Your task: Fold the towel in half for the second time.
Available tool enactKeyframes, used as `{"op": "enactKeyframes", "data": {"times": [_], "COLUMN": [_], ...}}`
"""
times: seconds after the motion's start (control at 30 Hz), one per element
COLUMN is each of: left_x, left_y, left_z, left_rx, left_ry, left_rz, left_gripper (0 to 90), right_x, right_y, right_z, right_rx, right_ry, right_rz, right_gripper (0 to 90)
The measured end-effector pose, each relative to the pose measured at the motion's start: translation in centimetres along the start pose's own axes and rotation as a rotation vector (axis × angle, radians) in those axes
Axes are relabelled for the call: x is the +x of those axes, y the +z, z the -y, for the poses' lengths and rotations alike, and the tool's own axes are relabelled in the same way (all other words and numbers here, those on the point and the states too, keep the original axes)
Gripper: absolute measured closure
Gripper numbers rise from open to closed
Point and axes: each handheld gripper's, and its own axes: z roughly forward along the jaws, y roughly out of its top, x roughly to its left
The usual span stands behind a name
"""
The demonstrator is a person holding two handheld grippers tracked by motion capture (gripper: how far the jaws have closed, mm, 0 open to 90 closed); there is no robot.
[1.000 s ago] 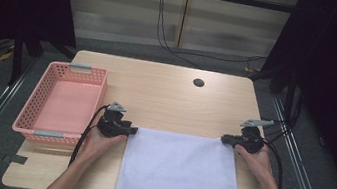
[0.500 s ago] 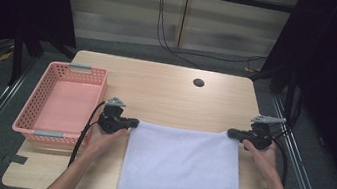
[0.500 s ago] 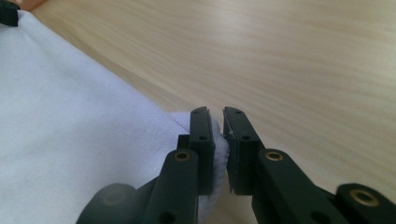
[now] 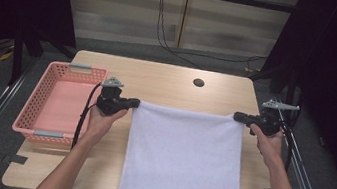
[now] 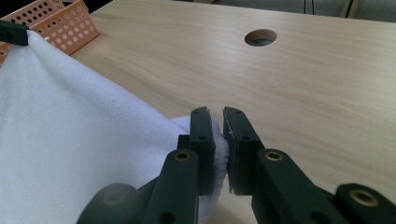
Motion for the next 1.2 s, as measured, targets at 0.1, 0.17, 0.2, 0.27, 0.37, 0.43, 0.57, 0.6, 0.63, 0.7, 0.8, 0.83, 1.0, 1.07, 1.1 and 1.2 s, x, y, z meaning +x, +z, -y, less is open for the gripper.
{"op": "enactKeyframes", "data": {"times": [0.1,0.17,0.2,0.27,0.37,0.43,0.57,0.6,0.63,0.7,0.8,0.83,1.0,1.07,1.1,1.2], "left_x": [0.1,-0.1,-0.1,0.1,0.2,0.0,-1.0,-1.2,-1.4,-1.9,-3.2,-3.6,-5.6,-6.3,-6.5,-7.3], "left_y": [0.2,0.2,0.2,0.1,-0.4,-0.5,-1.7,-2.0,-2.4,-3.2,-4.4,-4.8,-7.0,-7.7,-8.0,-8.8], "left_z": [-1.0,-1.6,-1.9,-2.6,-3.2,-3.3,-3.3,-3.1,-2.9,-2.2,-1.3,-0.9,1.3,2.3,2.6,3.9], "left_rx": [-0.015,-0.025,-0.029,-0.037,-0.085,-0.086,-0.118,-0.126,-0.132,-0.142,-0.141,-0.138,-0.120,-0.112,-0.113,-0.100], "left_ry": [0.003,0.013,0.025,0.036,0.016,0.027,0.056,0.061,0.062,0.067,0.091,0.100,0.124,0.129,0.136,0.124], "left_rz": [-0.036,-0.038,-0.041,-0.051,-0.031,-0.035,-0.006,0.000,0.012,0.026,0.055,0.066,0.120,0.123,0.130,0.150], "left_gripper": [86.5,86.5,86.5,86.6,86.6,86.6,86.5,86.5,86.5,86.5,86.5,86.5,86.4,86.4,86.4,86.3], "right_x": [-0.3,-0.6,-0.6,-1.0,-1.2,-1.1,-0.4,-0.1,0.1,0.7,1.9,2.4,4.9,6.0,6.5,7.8], "right_y": [0.3,0.3,0.3,0.2,-0.1,-0.3,-1.3,-1.7,-2.0,-2.9,-4.5,-5.0,-7.5,-8.6,-9.1,-10.5], "right_z": [-0.9,-1.6,-1.9,-2.5,-3.2,-3.7,-4.0,-3.8,-3.6,-3.1,-2.1,-1.7,0.7,2.0,2.7,4.4], "right_rx": [-0.018,-0.038,-0.040,-0.051,-0.080,-0.094,-0.127,-0.141,-0.138,-0.128,-0.137,-0.131,-0.110,-0.096,-0.092,-0.090], "right_ry": [0.015,0.026,0.031,0.039,0.042,0.036,0.019,0.017,0.008,-0.011,-0.019,-0.030,-0.055,-0.063,-0.066,-0.070], "right_rz": [0.004,0.007,0.012,0.020,0.021,0.022,0.006,-0.003,-0.009,-0.010,-0.027,-0.033,-0.066,-0.080,-0.087,-0.105], "right_gripper": [82.9,83.0,83.0,83.2,83.4,83.4,83.6,83.7,83.7,83.7,83.9,84.0,84.3,84.3,84.3,84.3]}}
